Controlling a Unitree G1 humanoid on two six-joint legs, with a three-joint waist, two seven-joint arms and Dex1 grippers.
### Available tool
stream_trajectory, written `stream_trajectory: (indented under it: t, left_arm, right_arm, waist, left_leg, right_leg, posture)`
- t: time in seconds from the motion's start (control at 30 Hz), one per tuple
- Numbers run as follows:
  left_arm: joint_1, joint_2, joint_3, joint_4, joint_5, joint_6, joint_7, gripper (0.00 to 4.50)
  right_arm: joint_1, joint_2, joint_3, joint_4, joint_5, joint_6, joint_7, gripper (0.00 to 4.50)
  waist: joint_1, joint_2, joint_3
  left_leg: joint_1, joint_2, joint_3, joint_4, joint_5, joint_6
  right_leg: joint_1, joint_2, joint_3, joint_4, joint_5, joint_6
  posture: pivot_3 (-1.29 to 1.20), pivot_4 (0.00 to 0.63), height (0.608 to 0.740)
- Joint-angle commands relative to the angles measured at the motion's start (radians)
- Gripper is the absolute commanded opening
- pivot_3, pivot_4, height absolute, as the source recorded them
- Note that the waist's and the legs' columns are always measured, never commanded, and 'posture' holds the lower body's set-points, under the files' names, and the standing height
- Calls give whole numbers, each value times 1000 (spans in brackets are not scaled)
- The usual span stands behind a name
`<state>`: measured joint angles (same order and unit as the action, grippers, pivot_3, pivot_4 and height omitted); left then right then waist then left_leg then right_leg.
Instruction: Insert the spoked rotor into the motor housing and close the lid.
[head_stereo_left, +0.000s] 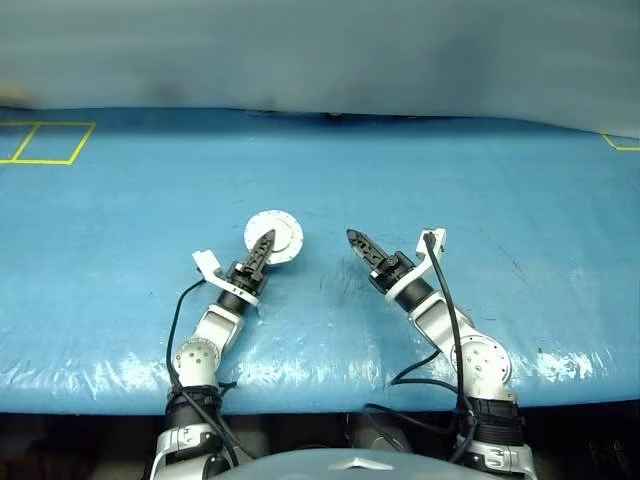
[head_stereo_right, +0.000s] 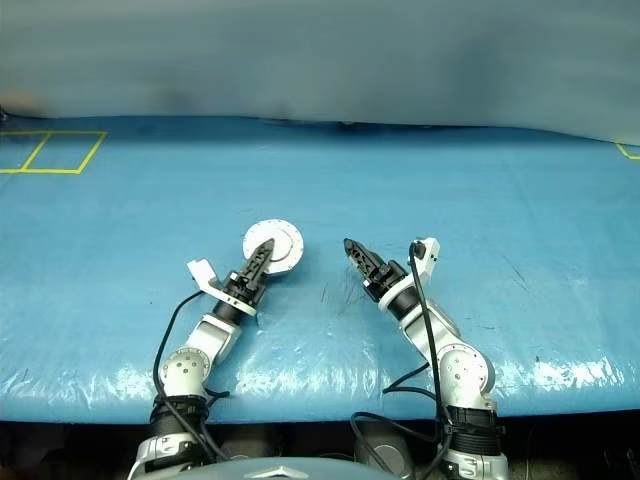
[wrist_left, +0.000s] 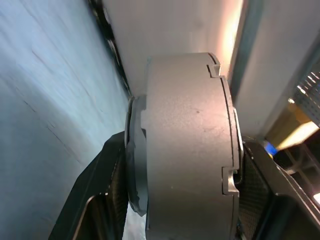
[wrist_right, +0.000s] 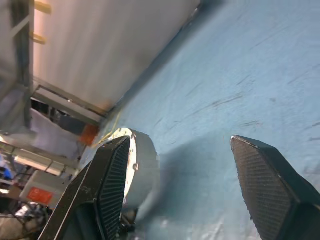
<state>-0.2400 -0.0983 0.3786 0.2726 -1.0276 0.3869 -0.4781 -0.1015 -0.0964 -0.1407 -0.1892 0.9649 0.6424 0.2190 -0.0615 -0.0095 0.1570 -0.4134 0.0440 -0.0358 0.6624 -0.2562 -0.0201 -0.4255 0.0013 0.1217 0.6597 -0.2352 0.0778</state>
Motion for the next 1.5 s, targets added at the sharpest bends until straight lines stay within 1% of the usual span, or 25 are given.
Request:
stream_trajectory:
  t: [0.03,0.1,0.27,0.4,0.43,0.5,0.57,0.6,0.67,0.8,0.97,1.0,1.03,1.13,1.17,1.27,1.33,1.4,1.5]
  left_arm:
    - [-87,-44,56,36,25,-126,88,2531]
    - [-126,-31,73,80,49,-167,119,2531]
    - [-227,19,77,193,83,-129,125,2531]
    - [-257,47,77,255,123,-110,145,2531]
    - [-258,49,78,259,127,-104,146,3124]
    - [-249,46,89,258,156,-137,191,3619]
    - [-235,43,109,252,180,-181,241,4314]
    - [-226,42,116,241,185,-196,253,4486]
    - [-196,39,131,197,199,-240,278,4486]
    - [-139,53,144,118,247,-327,339,4486]
    - [-84,84,148,49,344,-444,393,4486]
    - [-73,93,133,33,367,-463,374,4486]
    - [-60,103,102,9,382,-479,314,4486]
    - [-4,131,-34,-84,431,-514,90,4486]
    - [15,136,-81,-123,429,-510,17,4486]
    - [58,171,-215,-206,442,-477,-164,4486]
    - [71,211,-298,-231,470,-438,-247,4486]
    - [78,256,-371,-240,500,-405,-314,4486]
    - [74,312,-461,-231,561,-389,-393,4486]
  right_arm:
    - [-7,1,2,-19,-26,-23,30,3353]
    - [-7,13,-6,-18,-20,-23,32,3353]
    - [-18,26,-19,-13,-21,-20,46,3353]
    - [-19,26,-20,-14,-31,-20,51,3353]
    - [-18,26,-22,-14,-31,-20,51,3388]
    - [-16,27,-23,-17,-35,-22,51,3388]
    - [-13,26,-23,-19,-37,-22,51,3388]
    - [-13,27,-22,-19,-39,-22,51,3388]
    - [-12,28,-21,-19,-41,-19,53,3388]
    - [-20,28,-21,-9,-49,-12,51,3388]
    - [-34,22,-9,7,-81,-14,52,3388]
    - [-34,18,1,6,-107,-31,56,3388]
    - [-34,17,10,6,-146,-66,61,3388]
    - [-39,30,28,31,-343,-303,54,3388]
    - [-42,20,33,44,-408,-378,57,3388]
    - [-52,-31,45,80,-540,-505,72,3388]
    - [-58,-75,48,93,-572,-528,106,3388]
    - [-56,-115,49,98,-552,-500,161,3388]
    - [-53,-183,72,119,-622,-506,188,3388]
  waist:
    - [0,0,0]
    - [4,0,0]
    - [11,-1,0]
    - [7,-1,0]
    - [6,-1,0]
    - [4,0,-1]
    - [1,0,-1]
    - [-3,0,-1]
    - [-16,-1,-1]
    - [-35,-1,-1]
    - [-38,-1,-1]
    - [-36,-1,-1]
    - [-33,-1,-1]
    - [-19,-1,-1]
    - [-10,-2,-1]
    - [2,-2,-1]
    - [1,-2,-1]
    - [-5,-1,-1]
    - [-14,-1,-1]
  left_leg:
    - [0,0,0,0,0,0]
    - [0,0,0,0,0,0]
    - [0,-1,-1,0,0,-1]
    - [0,-1,-1,0,0,-1]
    - [0,-1,-1,0,0,-1]
    - [1,-1,-1,0,1,-1]
    - [4,-1,-1,0,1,-1]
    - [8,-1,-1,0,1,-1]
    - [19,-1,0,-2,1,-1]
    - [21,2,0,-2,1,-1]
    - [21,4,-1,-4,1,-1]
    - [20,4,-1,-5,1,-1]
    - [20,3,-1,-5,1,-2]
    - [15,3,-1,-5,1,-2]
    - [14,2,-1,-5,2,-3]
    - [13,0,0,-5,3,-4]
    - [13,0,1,-5,2,-4]
    - [13,0,1,-5,2,-4]
    - [15,2,1,-6,2,-4]
  right_leg:
    - [0,0,0,0,0,0]
    - [1,0,0,0,0,0]
    - [1,-1,0,-1,0,0]
    - [1,-1,0,-1,0,0]
    - [1,-1,0,0,0,0]
    - [2,0,0,0,0,0]
    - [4,-1,0,0,0,0]
    - [9,0,0,0,0,1]
    - [17,0,1,-1,-3,5]
    - [17,4,3,0,-1,1]
    - [15,7,3,1,-1,0]
    - [15,7,3,1,-1,0]
    - [15,6,3,0,-1,0]
    - [12,5,3,-1,-1,0]
    - [11,4,2,-1,0,1]
    - [12,2,2,-3,0,2]
    - [12,1,2,-4,0,2]
    - [13,1,2,-5,0,2]
    - [12,3,3,-3,-1,1]
  posture:
    - [0,150,740]
    - [0,150,740]
    - [0,150,740]
    - [0,150,740]
    - [0,150,740]
    - [0,150,740]
    - [0,150,740]
    - [0,150,740]
    - [0,150,740]
    - [0,150,740]
    - [0,150,740]
    - [0,150,740]
    - [0,150,740]
    - [0,150,740]
    - [0,150,740]
    - [0,150,740]
    - [0,150,740]
    - [0,150,740]
    - [0,150,740]
